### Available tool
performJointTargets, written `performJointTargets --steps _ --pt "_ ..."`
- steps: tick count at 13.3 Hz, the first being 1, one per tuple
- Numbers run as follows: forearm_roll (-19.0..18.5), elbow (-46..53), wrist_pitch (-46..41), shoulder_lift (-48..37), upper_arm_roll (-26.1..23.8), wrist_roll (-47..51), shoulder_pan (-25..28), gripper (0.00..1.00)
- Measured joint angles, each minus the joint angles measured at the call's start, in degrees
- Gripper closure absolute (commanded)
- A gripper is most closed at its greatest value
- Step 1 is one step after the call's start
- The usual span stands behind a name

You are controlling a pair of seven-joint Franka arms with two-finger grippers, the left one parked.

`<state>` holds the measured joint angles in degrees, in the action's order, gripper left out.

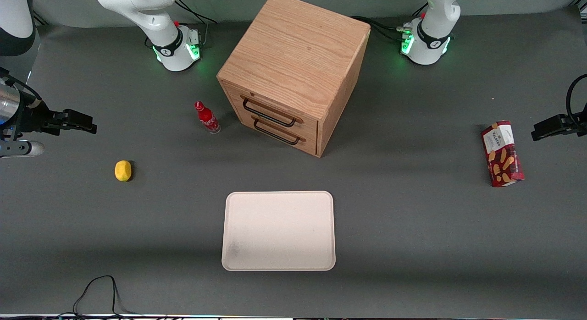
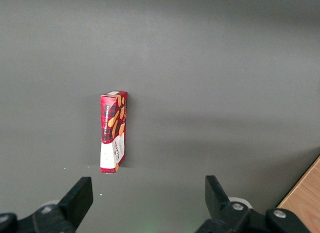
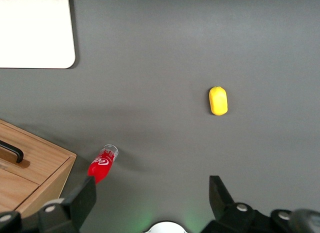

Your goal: Place coke bottle on tray

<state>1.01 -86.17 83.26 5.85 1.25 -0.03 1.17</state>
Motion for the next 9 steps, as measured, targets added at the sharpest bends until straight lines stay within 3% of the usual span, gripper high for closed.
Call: performJointTargets --steps 9 --pt "0.53 0.05 -0.03 0.92 0.01 -0.24 0.01 0.00"
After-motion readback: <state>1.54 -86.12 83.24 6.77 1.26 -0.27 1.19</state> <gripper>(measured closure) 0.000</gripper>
